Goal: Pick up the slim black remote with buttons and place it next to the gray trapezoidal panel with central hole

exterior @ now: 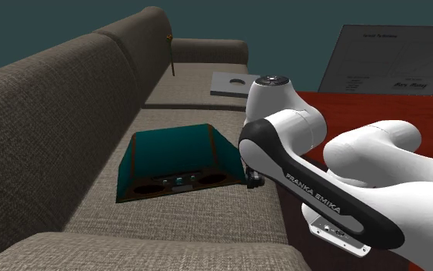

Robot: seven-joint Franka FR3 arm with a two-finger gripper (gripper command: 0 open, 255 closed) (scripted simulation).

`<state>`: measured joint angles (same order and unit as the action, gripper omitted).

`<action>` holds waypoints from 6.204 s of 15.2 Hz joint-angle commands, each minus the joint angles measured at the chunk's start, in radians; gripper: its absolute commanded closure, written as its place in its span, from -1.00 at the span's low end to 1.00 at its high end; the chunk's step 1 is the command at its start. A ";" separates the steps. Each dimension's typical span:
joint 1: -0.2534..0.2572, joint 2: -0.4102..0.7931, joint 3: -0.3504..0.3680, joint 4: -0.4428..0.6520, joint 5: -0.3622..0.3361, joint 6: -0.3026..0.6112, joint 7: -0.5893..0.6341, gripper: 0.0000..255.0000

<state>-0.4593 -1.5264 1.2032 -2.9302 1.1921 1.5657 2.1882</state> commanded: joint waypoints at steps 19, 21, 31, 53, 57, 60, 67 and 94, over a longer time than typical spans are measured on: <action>-0.082 -0.010 -0.249 0.109 -0.236 -0.107 -0.012 1.00; -0.093 -0.005 -0.278 0.129 -0.263 -0.121 -0.013 1.00; -0.238 0.114 -0.343 0.233 -0.346 -0.092 -0.096 1.00; -1.141 0.714 0.103 0.791 -0.393 0.257 -0.350 1.00; -1.359 0.763 0.253 0.947 -0.412 0.264 -0.350 1.00; -1.536 0.768 0.371 1.079 -0.413 0.249 -0.349 1.00; -1.655 0.732 0.472 1.134 -0.374 0.276 -0.366 1.00; -1.698 0.663 0.594 1.053 -0.273 0.412 -0.417 -1.00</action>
<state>-2.1573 -0.8634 1.7973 -1.8777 0.9195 1.9779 1.7714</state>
